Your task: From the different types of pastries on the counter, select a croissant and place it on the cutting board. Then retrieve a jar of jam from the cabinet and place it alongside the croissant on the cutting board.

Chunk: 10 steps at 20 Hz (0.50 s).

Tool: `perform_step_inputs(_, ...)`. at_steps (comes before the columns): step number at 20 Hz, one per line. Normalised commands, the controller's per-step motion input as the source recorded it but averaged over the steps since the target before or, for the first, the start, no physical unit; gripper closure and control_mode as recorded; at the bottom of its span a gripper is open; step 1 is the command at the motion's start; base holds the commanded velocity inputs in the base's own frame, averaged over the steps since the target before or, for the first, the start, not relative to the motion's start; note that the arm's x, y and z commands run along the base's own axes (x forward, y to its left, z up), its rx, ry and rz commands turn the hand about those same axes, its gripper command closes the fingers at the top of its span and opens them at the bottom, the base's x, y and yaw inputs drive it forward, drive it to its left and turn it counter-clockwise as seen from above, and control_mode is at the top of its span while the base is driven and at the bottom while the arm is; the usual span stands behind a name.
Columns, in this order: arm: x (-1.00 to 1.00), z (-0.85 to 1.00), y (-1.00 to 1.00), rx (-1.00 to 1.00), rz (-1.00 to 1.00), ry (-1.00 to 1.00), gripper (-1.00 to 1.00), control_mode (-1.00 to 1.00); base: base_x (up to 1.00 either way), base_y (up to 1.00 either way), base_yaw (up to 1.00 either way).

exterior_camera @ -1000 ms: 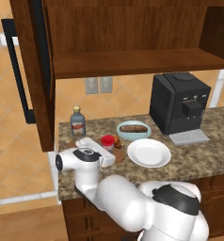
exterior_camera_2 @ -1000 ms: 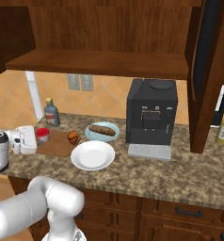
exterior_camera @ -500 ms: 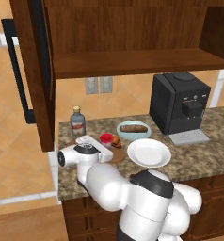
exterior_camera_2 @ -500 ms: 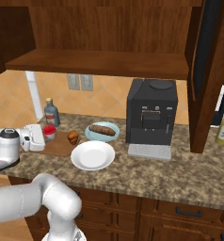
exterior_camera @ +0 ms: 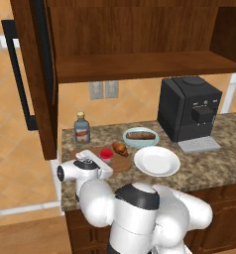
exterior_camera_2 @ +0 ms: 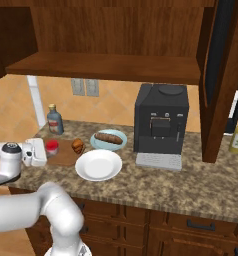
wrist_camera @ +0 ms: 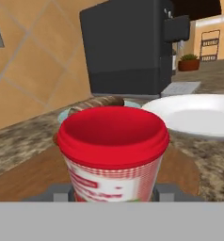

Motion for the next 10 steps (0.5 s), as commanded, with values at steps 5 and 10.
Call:
perform_step_inputs(5, 0.38, -0.42, 0.14, 0.1, 0.02, 0.0, 1.0, -1.0, 0.0, 0.0, 0.0)
perform_step_inputs(10, 0.58, -0.32, 0.17, 0.11, 0.03, 0.0, 1.0, -1.0, 0.0, 0.0, 0.0)
